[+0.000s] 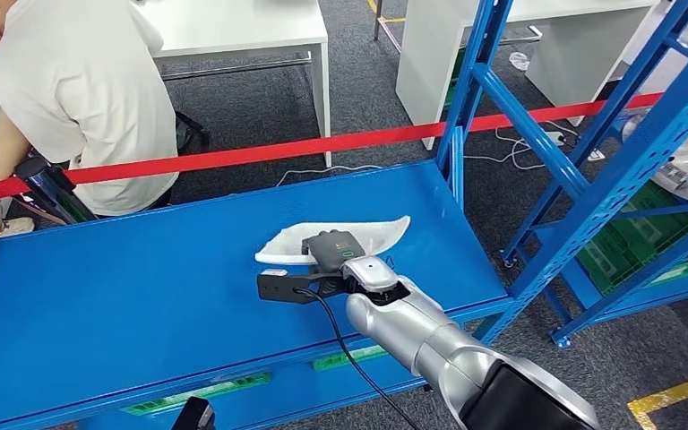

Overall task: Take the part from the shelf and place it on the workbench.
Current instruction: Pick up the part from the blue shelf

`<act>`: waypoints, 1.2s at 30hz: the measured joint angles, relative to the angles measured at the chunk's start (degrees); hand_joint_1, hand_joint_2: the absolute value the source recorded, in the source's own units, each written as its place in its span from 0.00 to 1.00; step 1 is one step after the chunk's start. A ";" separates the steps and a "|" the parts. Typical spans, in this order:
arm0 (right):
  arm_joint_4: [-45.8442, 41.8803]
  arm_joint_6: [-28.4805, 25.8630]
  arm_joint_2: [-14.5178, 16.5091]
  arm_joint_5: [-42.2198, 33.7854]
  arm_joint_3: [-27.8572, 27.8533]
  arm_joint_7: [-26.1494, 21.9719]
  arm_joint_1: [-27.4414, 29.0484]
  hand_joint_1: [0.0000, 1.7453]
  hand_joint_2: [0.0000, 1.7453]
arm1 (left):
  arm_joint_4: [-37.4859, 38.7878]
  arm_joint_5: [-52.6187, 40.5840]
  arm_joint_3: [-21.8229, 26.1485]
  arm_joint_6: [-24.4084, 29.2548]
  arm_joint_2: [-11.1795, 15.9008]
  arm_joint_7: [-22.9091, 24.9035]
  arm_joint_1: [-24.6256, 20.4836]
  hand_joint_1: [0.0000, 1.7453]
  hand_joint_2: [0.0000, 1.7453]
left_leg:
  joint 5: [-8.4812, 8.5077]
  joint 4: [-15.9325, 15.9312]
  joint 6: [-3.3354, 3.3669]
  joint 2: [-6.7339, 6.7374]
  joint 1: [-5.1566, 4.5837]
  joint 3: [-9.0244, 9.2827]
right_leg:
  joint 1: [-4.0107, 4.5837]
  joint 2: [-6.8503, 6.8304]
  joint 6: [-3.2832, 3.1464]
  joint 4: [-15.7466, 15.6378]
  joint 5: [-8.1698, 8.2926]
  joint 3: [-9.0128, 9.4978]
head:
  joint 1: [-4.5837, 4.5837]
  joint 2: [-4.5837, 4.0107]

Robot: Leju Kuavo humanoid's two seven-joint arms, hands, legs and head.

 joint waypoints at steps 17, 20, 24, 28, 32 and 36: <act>0.00 0.38 0.93 -0.53 0.04 0.99 -0.44 1.00 1.00 | -0.04 -0.28 0.00 -3.37 0.82 0.86 -0.55 0.00 0.00 | 0.06 -0.17 -0.10 0.02 0.07 0.49 | 0.02 0.00 -0.03 0.00 -0.02 0.39 | 0.00 0.00; 0.00 -0.19 0.93 -0.90 0.04 0.86 -0.57 1.00 1.00 | -0.04 -0.20 0.00 -3.74 0.93 1.11 -0.65 0.00 0.00 | 0.06 -0.17 -0.10 0.02 0.06 0.49 | 0.02 0.00 -0.03 0.00 -0.01 0.39 | 0.00 0.00; -0.09 -1.78 0.91 -1.97 0.03 -0.12 -1.40 1.00 1.00 | -0.05 0.75 0.01 -4.82 1.00 0.57 -0.69 0.00 0.00 | 0.07 -0.17 -0.10 0.02 0.06 0.49 | 0.02 0.01 -0.03 0.00 -0.01 0.38 | 0.00 0.00; -2.95 -4.81 0.65 -4.86 -0.25 -2.49 -3.27 1.00 1.00 | -0.04 0.87 0.00 -4.94 1.09 0.83 -0.68 0.00 0.00 | 0.10 -0.16 -0.12 0.04 0.05 0.47 | 0.03 0.02 -0.02 0.02 0.03 0.39 | 0.00 0.00; -10.64 -3.58 -0.20 -7.25 -1.50 -1.29 -6.08 1.00 1.00 | -0.04 0.97 0.00 -4.85 1.17 1.62 -0.66 0.00 0.00 | 0.11 -0.16 -0.13 0.05 0.06 0.47 | 0.01 0.03 -0.02 0.02 0.02 0.34 | 0.00 0.00; -19.96 -3.62 -1.22 -8.72 -2.86 -0.97 -6.67 1.00 1.00 | -0.04 2.24 0.03 -3.68 1.08 0.13 -0.51 0.00 0.00 | 0.10 -0.17 -0.14 0.06 0.06 0.43 | 0.02 0.04 -0.03 0.03 0.02 0.35 | -0.01 0.00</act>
